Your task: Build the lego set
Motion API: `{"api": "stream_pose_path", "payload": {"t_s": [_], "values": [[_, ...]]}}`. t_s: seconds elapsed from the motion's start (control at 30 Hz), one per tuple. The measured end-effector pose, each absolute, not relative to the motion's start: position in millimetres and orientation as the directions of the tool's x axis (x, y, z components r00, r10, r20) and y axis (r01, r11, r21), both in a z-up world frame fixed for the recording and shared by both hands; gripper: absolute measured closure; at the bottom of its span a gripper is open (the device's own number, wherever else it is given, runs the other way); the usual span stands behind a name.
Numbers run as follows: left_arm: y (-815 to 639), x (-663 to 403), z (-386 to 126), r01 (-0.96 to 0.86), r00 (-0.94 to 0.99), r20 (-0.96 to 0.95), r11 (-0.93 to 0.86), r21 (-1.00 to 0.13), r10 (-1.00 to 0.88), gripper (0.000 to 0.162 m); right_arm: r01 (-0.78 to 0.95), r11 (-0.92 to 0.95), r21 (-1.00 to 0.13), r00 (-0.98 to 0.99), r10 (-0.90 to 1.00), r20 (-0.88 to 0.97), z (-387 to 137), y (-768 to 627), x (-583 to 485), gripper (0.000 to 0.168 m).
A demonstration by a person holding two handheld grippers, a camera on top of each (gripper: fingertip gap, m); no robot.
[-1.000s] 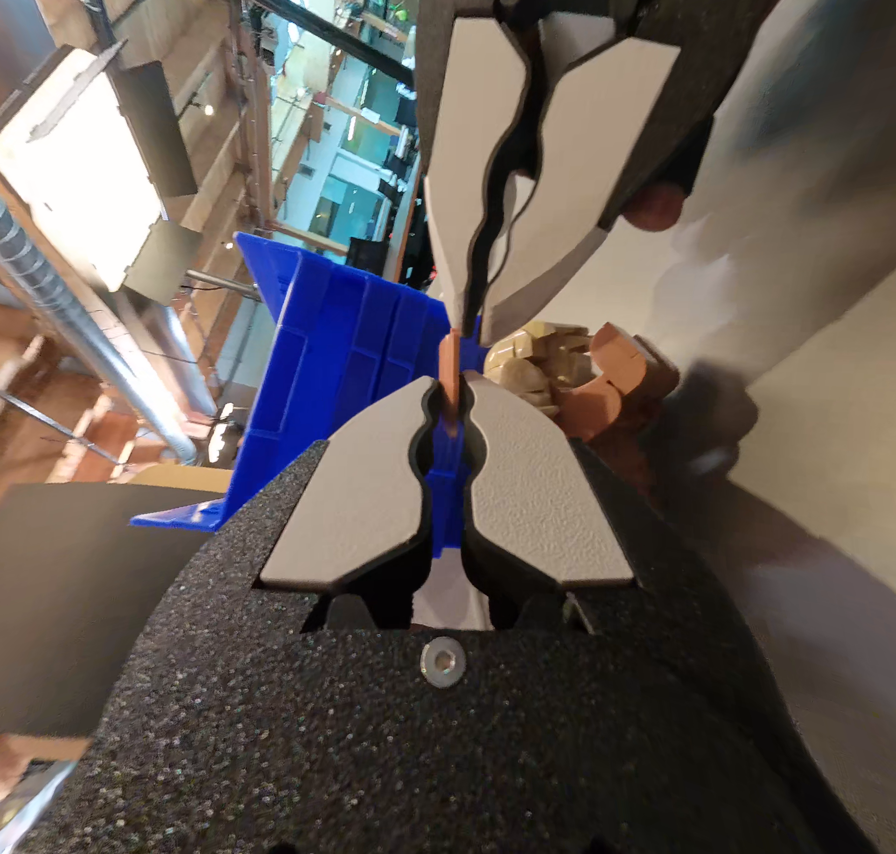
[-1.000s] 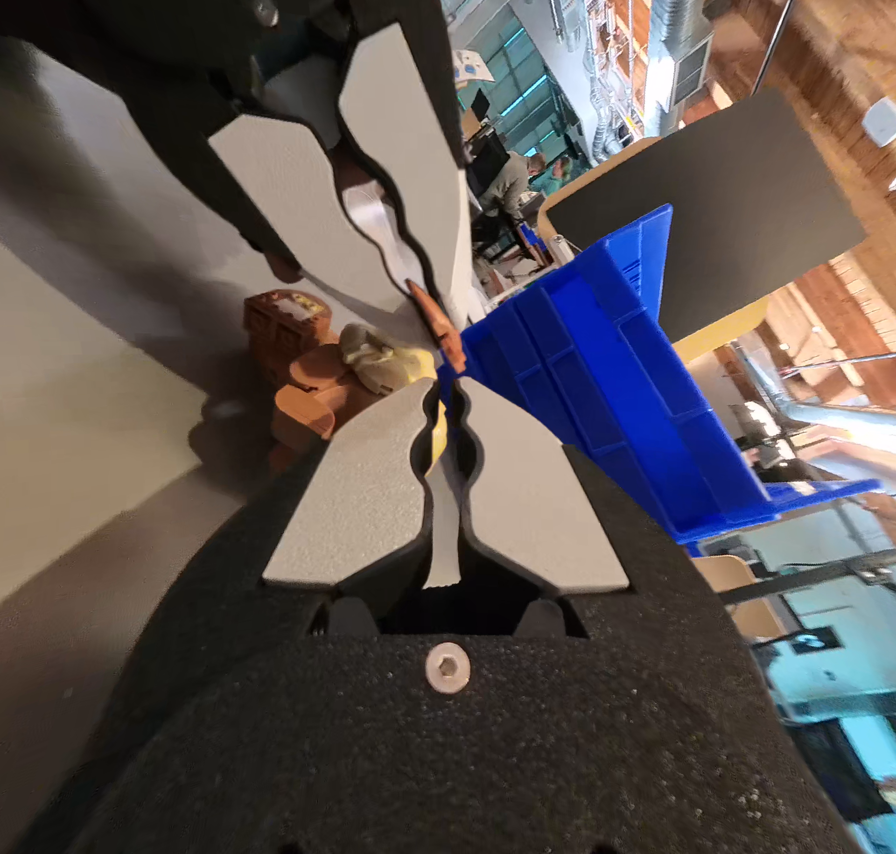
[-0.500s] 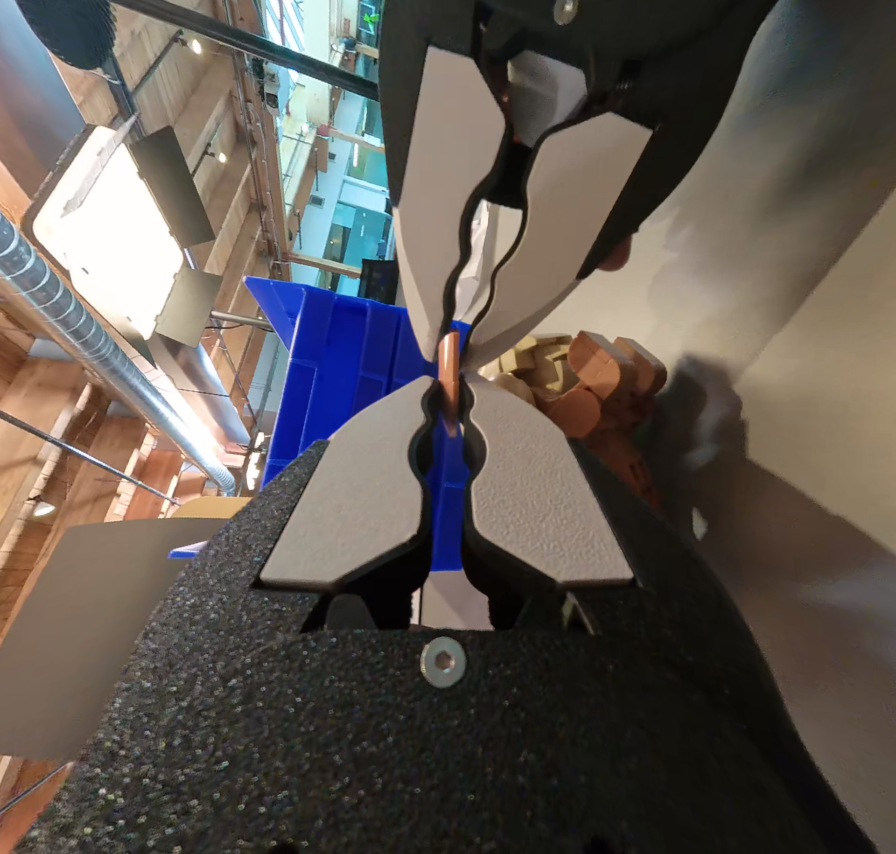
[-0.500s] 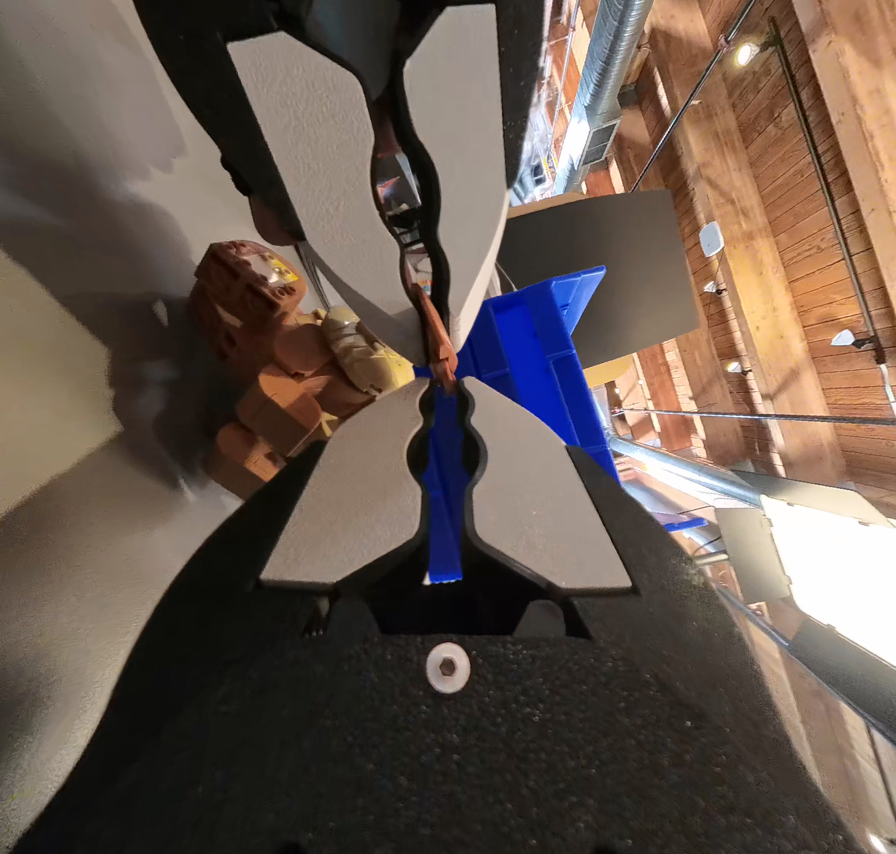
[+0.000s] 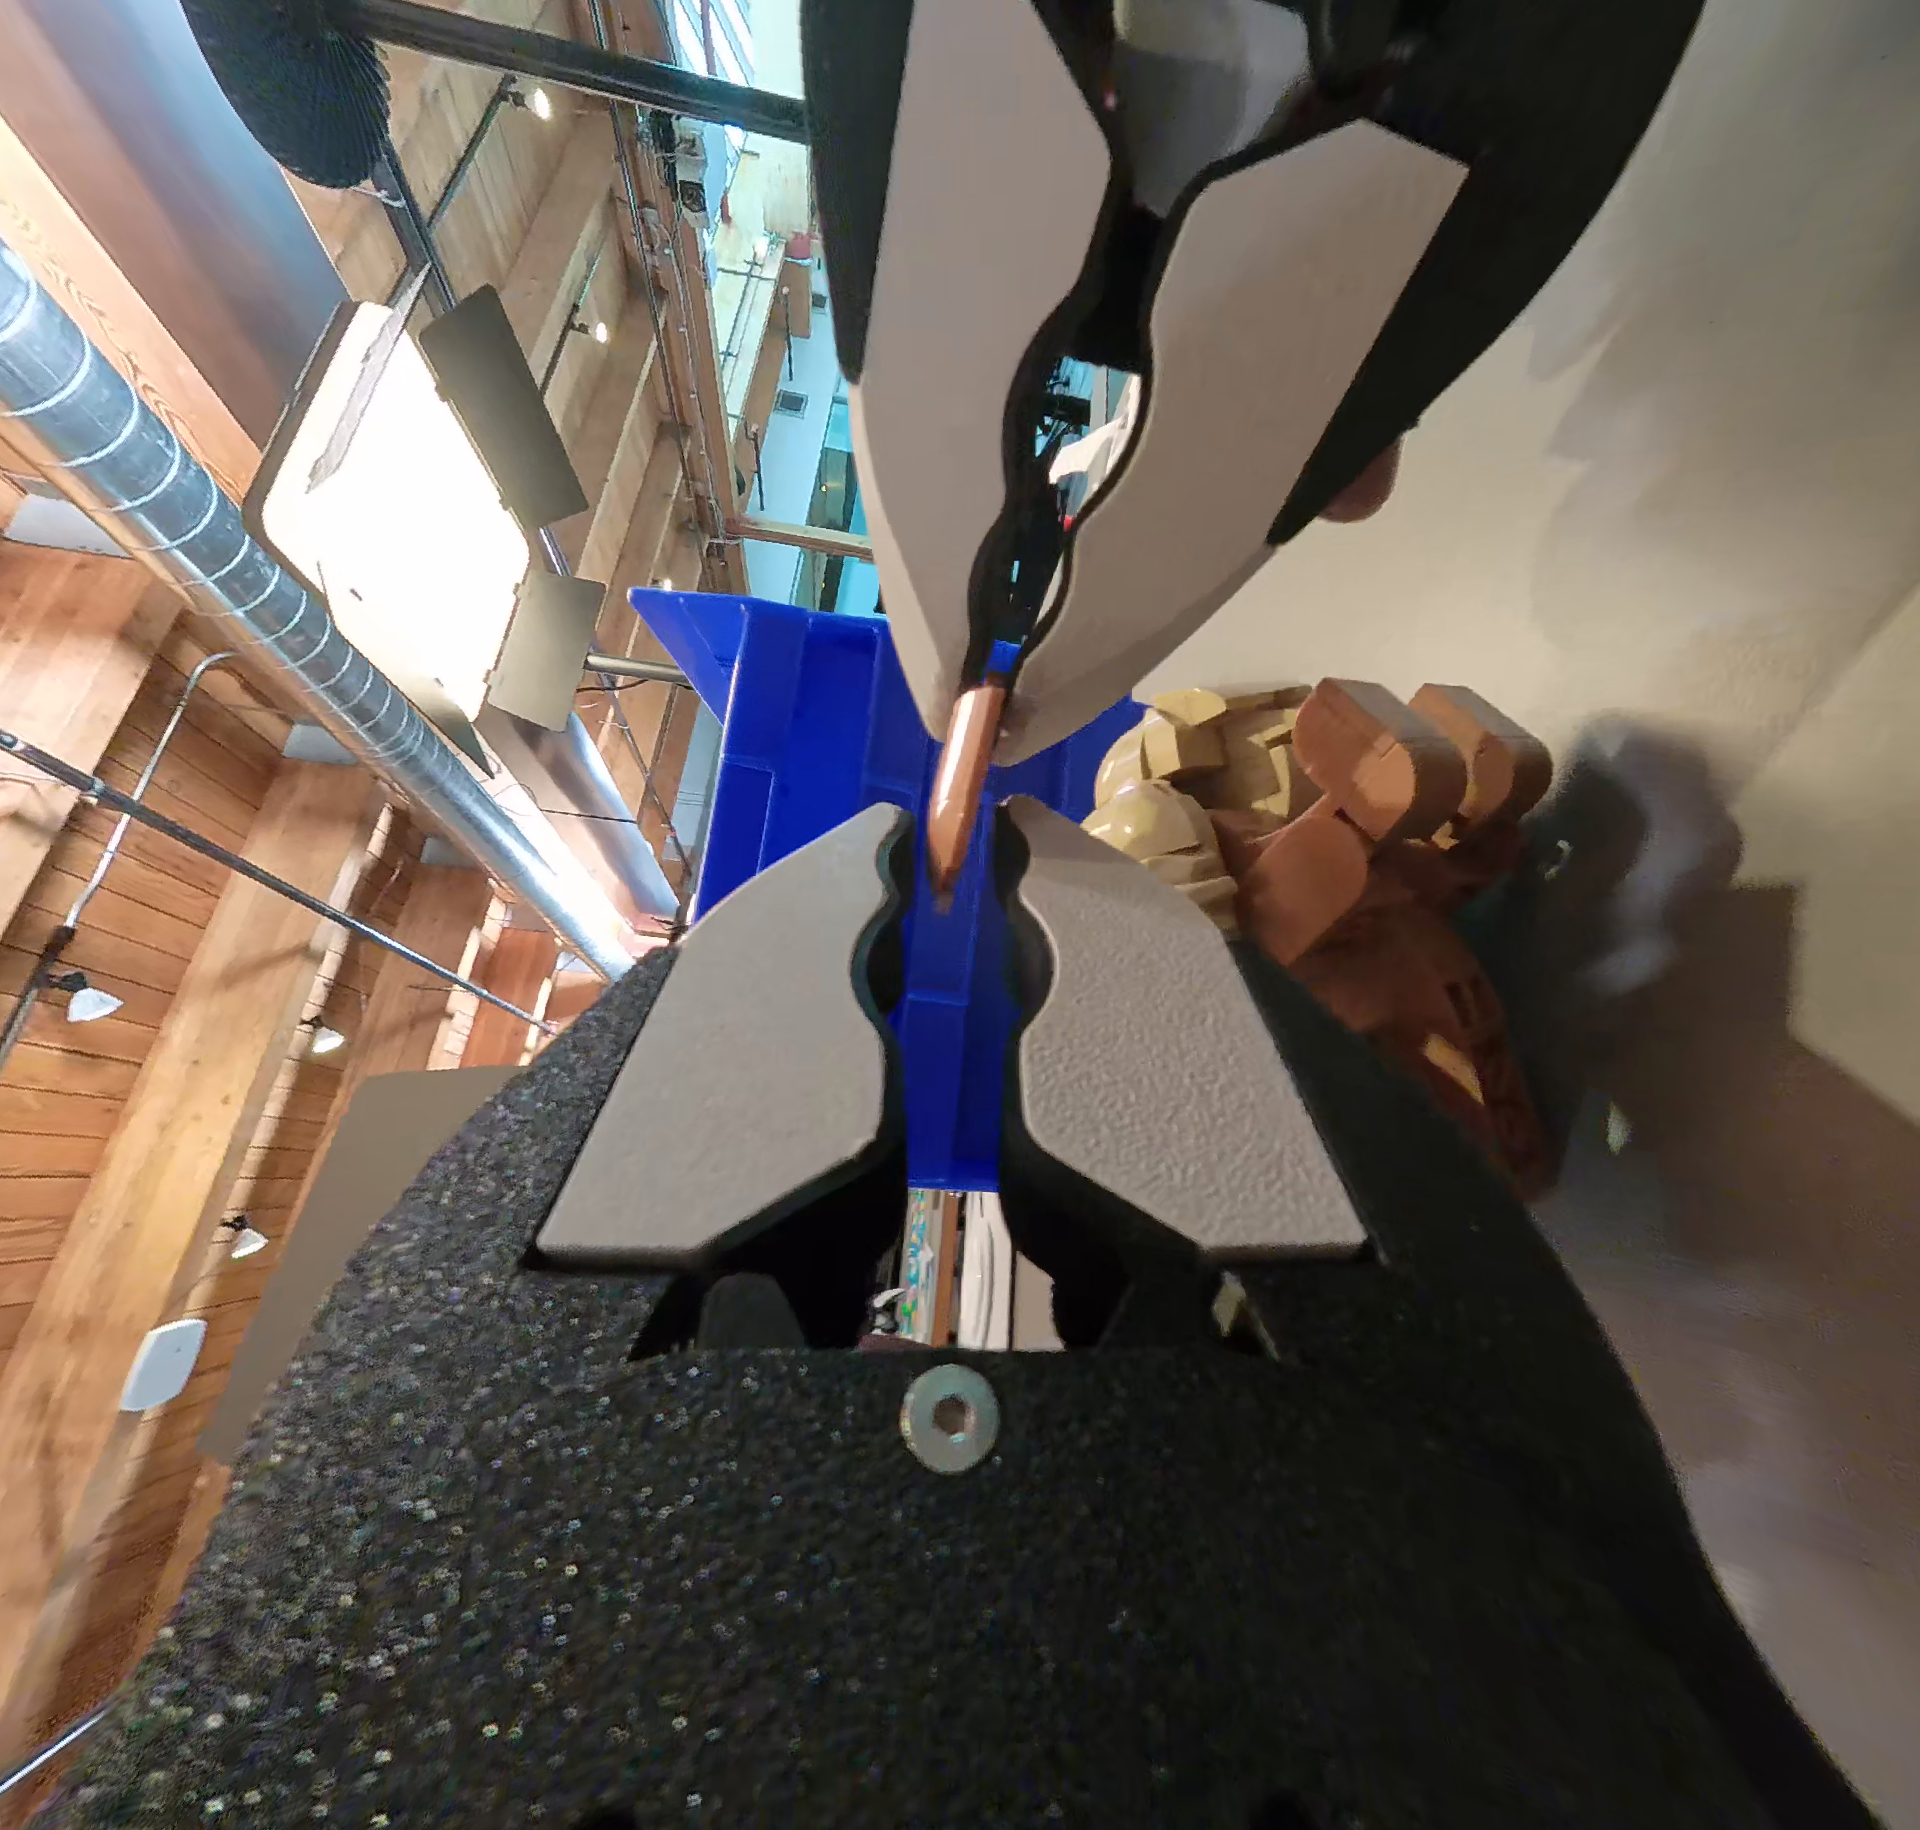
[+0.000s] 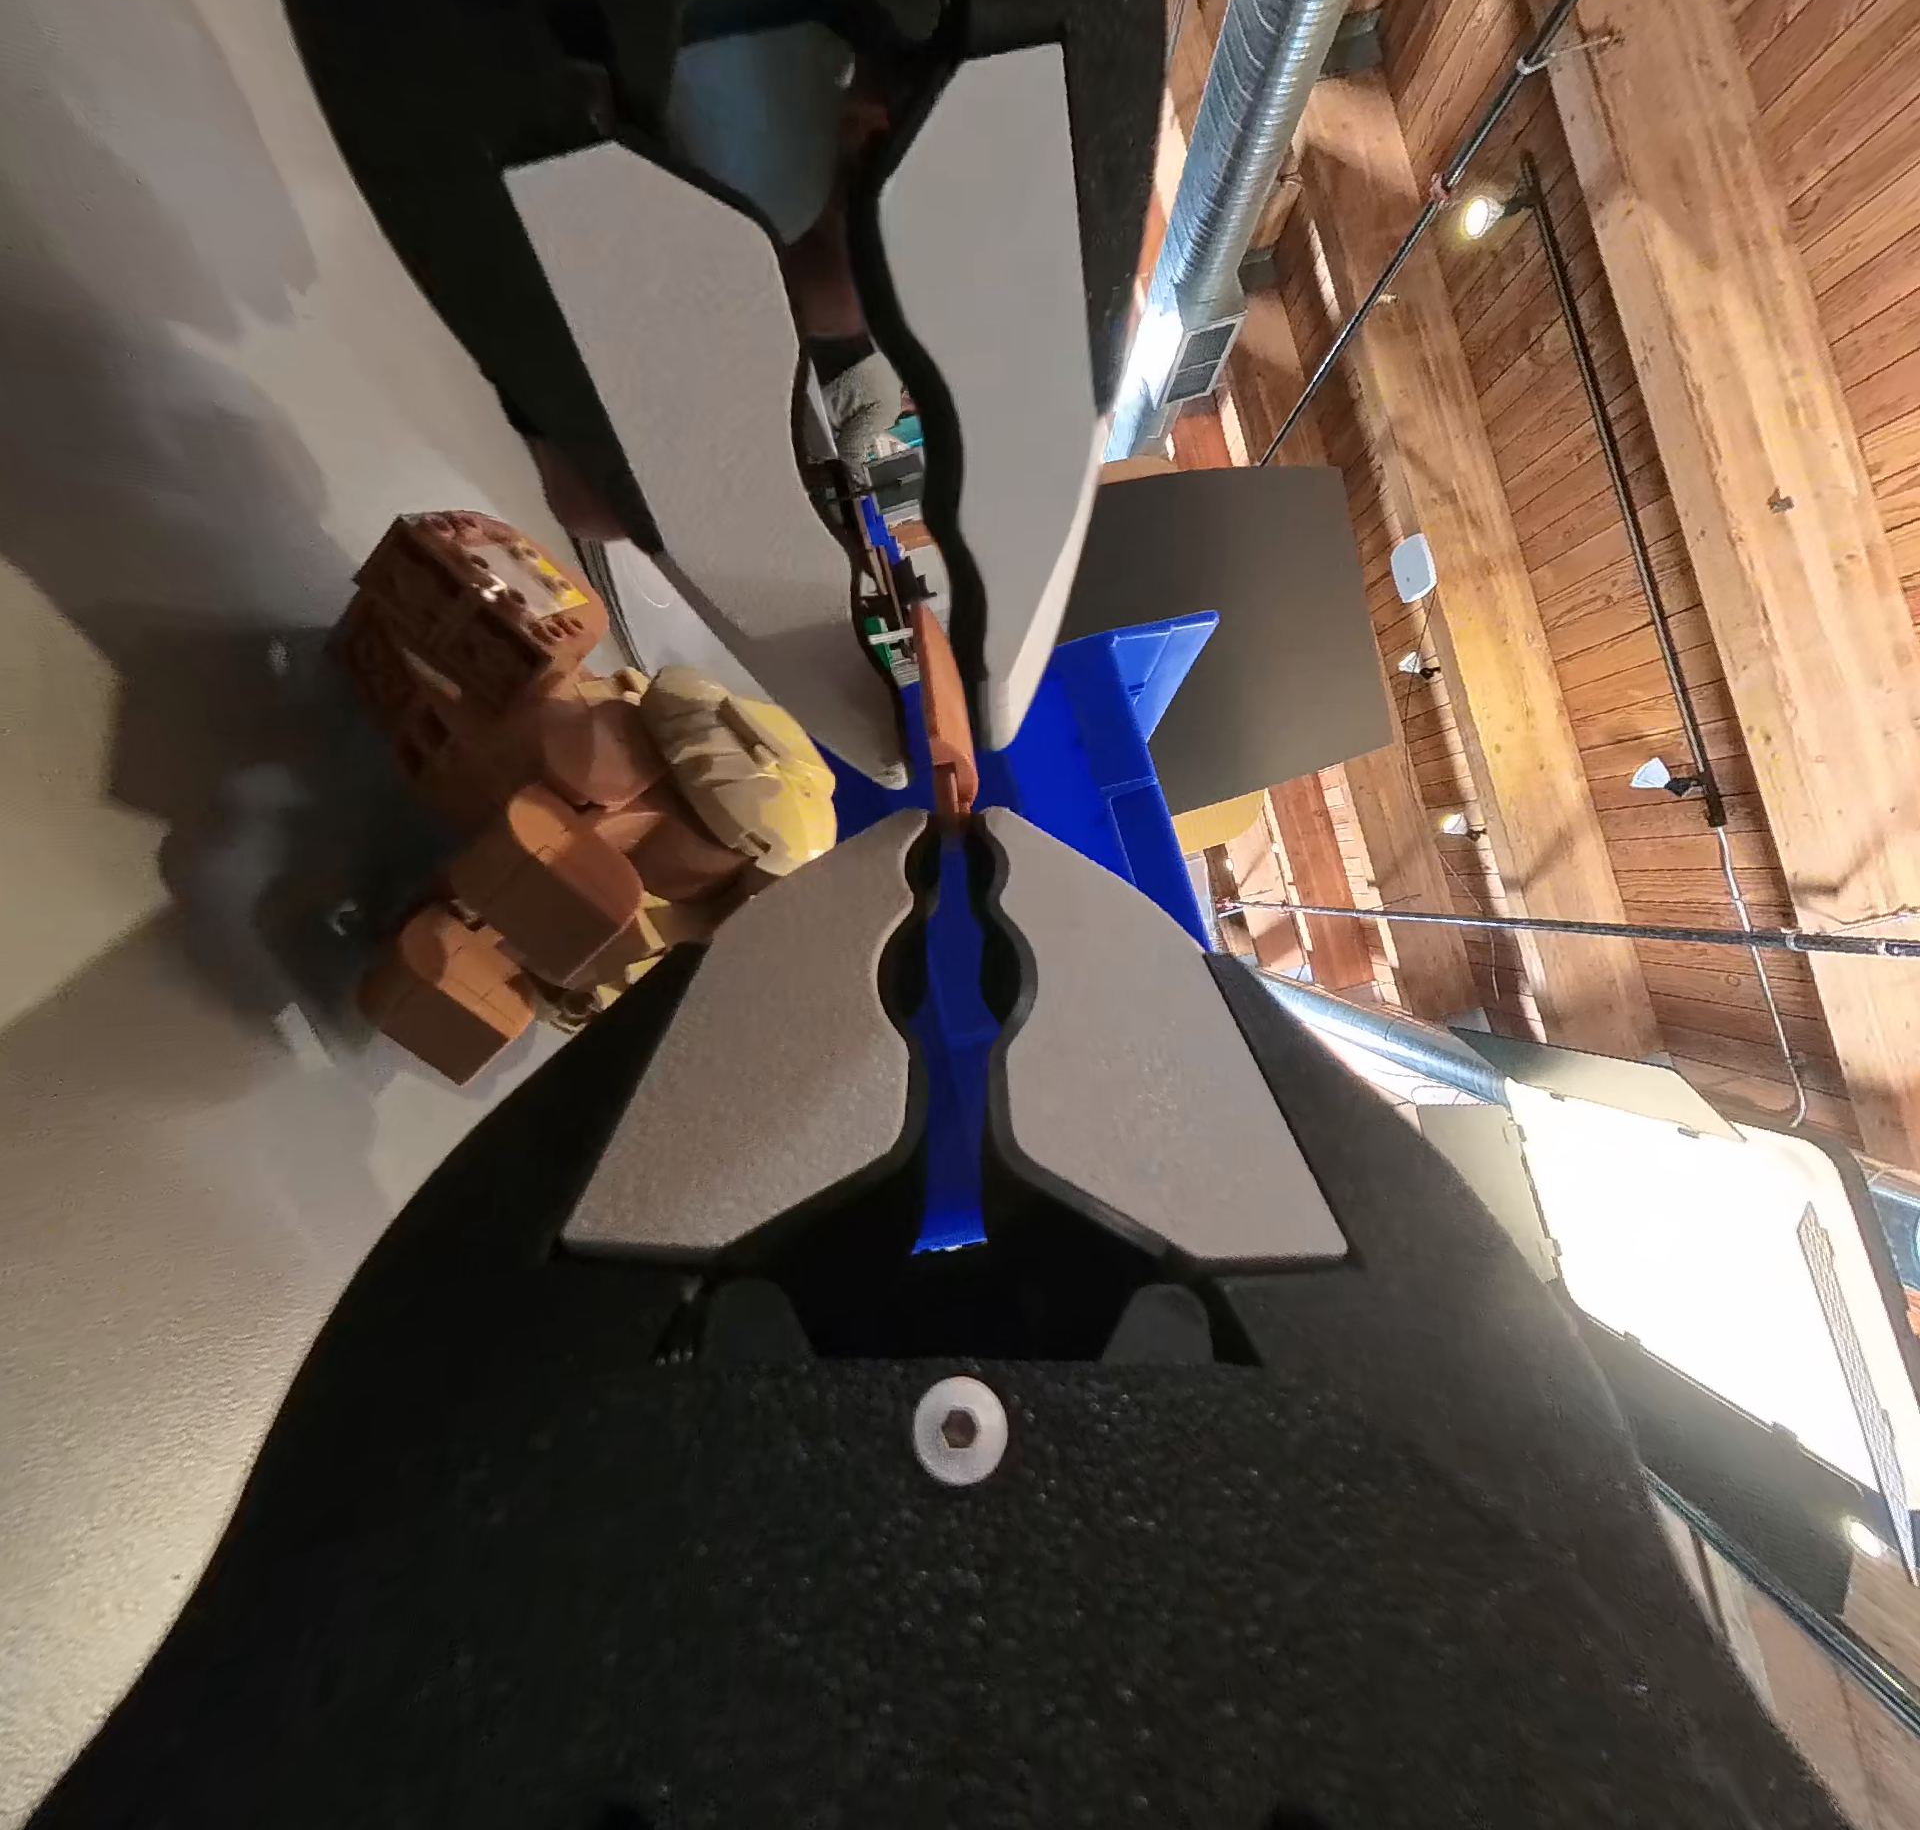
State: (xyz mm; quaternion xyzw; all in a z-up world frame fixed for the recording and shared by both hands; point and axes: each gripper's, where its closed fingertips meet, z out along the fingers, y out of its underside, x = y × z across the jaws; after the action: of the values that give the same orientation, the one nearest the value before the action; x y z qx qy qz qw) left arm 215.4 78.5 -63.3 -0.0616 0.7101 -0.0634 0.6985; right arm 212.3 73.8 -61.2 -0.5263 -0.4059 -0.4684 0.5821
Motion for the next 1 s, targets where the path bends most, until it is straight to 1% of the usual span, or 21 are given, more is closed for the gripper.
{"api": "stream_pose_path", "payload": {"t_s": [0.03, 0.2, 0.27, 0.33, 0.43, 0.57, 0.67, 0.73, 0.83, 1.0], "values": [[79, 216, -64, -0.005, -0.014, -0.986, 0.986, -0.166, -0.166, 0.155, 0.971, 0.009, -0.237, 0.237, -0.117, 0.965, -61, 74, 212, 0.164], [81, 216, -63, -0.049, -0.005, -0.993, 0.992, -0.121, -0.121, 0.156, 0.966, 0.003, -0.258, 0.256, -0.114, 0.960, -62, 75, 214, 0.164], [84, 217, -61, -0.088, 0.015, -0.997, 0.993, -0.076, -0.075, 0.156, 0.966, -0.008, -0.258, 0.256, -0.102, 0.961, -65, 75, 215, 0.156], [89, 218, -60, -0.132, 0.023, -0.999, 0.991, -0.035, -0.032, 0.156, 0.971, -0.007, -0.240, 0.238, -0.099, 0.966, -67, 75, 213, 0.152], [94, 219, -62, -0.171, 0.020, -1.000, 0.985, 0.000, 0.003, 0.157, 0.981, 0.006, -0.195, 0.194, -0.103, 0.976, -68, 74, 206, 0.151], [93, 219, -65, -0.174, 0.003, -0.999, 0.984, 0.032, 0.033, 0.157, 0.990, 0.006, -0.144, 0.143, -0.104, 0.984, -70, 75, 201, 0.151], [91, 220, -66, -0.175, -0.001, -0.999, 0.983, 0.052, 0.053, 0.157, 0.989, 0.016, -0.146, 0.146, -0.103, 0.984, -70, 75, 199, 0.153], [91, 220, -67, -0.176, -0.005, -0.997, 0.982, 0.074, 0.074, 0.157, 0.987, 0.023, -0.162, 0.163, -0.108, 0.981, -68, 75, 199, 0.160], [91, 219, -66, -0.178, 0.003, -0.994, 0.978, 0.107, 0.109, 0.157, 0.976, 0.038, -0.217, 0.219, -0.082, 0.972, -69, 75, 199, 0.161], [91, 220, -66, -0.185, 0.003, -0.988, 0.971, 0.153, 0.156, 0.157, 0.919, 0.074, -0.387, 0.387, 0.012, 0.922, -70, 75, 199, 0.159]]}}
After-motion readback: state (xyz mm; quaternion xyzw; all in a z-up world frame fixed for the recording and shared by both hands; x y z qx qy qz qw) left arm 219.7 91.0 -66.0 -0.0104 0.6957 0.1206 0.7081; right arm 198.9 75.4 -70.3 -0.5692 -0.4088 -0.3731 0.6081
